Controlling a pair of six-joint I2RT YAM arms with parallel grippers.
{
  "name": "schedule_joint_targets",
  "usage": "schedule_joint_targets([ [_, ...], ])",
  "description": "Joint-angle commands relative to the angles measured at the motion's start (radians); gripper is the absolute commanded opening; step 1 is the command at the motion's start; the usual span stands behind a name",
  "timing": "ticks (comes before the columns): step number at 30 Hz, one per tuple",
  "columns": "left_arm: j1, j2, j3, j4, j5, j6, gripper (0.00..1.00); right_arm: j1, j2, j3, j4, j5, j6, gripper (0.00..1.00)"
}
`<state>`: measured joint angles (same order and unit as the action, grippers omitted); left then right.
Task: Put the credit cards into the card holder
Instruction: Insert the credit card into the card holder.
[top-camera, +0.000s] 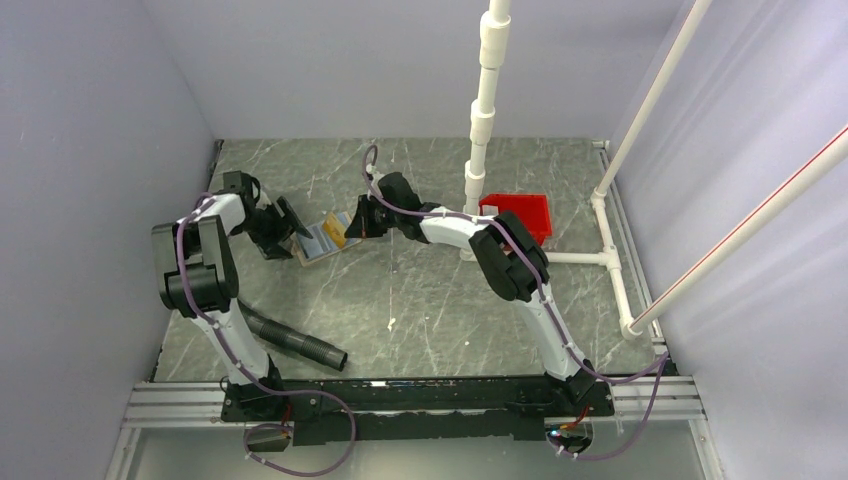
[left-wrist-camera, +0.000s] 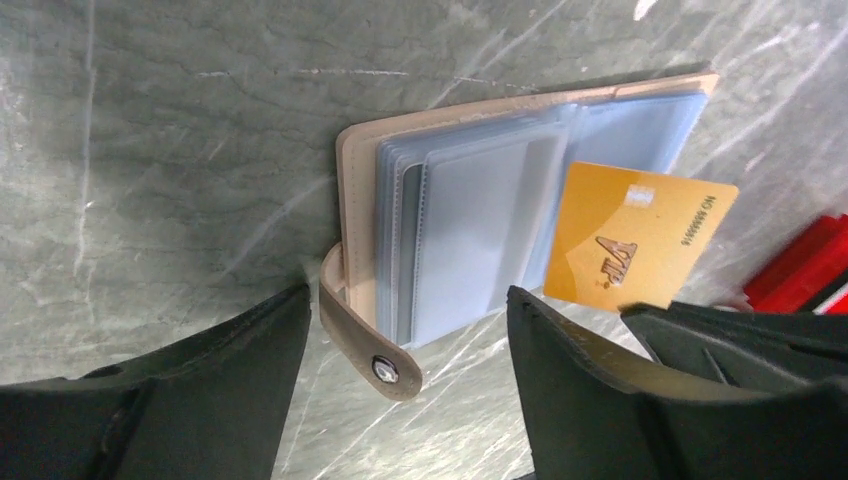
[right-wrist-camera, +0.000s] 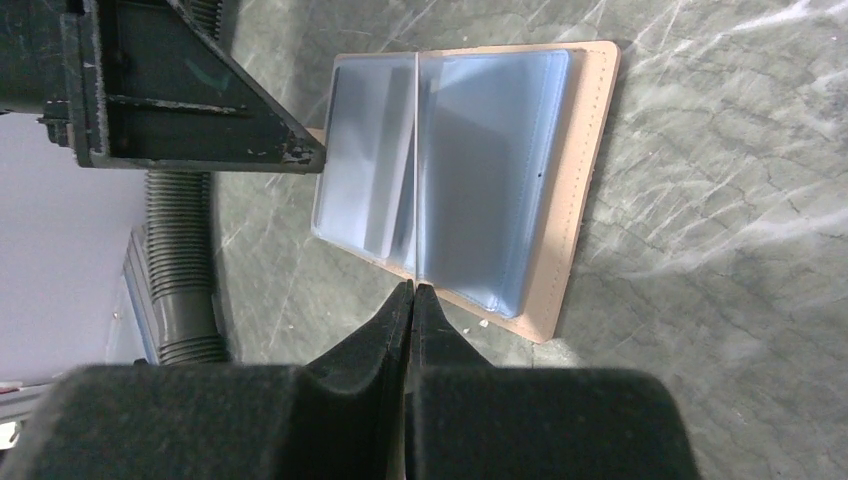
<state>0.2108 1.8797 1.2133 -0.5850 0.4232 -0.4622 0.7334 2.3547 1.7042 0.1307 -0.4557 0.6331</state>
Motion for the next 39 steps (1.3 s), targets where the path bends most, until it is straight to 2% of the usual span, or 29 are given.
schedule_joint_targets([
  [1,-0.048,0.069,0.056,-0.06,-0.133,-0.017,0.75,-0.006,-0.031,0.005,0.058,-0.023,0.006,0.0],
  [5,-0.066,0.135,0.068,-0.099,-0.209,-0.028,0.64,-0.008,-0.045,0.001,0.061,-0.022,0.006,0.0],
  [8,-0.064,0.144,0.069,-0.124,-0.248,-0.025,0.42,-0.013,-0.055,-0.003,0.074,-0.032,0.021,0.0],
  [10,-0.057,0.139,0.065,-0.123,-0.248,-0.017,0.35,-0.019,-0.053,-0.008,0.092,-0.056,0.046,0.0],
  [19,-0.05,0.141,0.05,-0.117,-0.229,0.01,0.31,-0.027,-0.04,0.009,0.061,-0.148,0.051,0.0],
  [25,-0.05,0.136,0.051,-0.115,-0.226,0.013,0.3,-0.026,0.01,0.082,-0.03,-0.179,0.071,0.0],
  [33,-0.05,0.131,0.049,-0.117,-0.231,0.011,0.3,-0.025,0.063,0.141,-0.094,-0.181,0.057,0.0],
  [39,-0.05,0.135,0.051,-0.118,-0.229,0.014,0.29,-0.027,0.052,0.121,-0.105,-0.156,0.034,0.0],
])
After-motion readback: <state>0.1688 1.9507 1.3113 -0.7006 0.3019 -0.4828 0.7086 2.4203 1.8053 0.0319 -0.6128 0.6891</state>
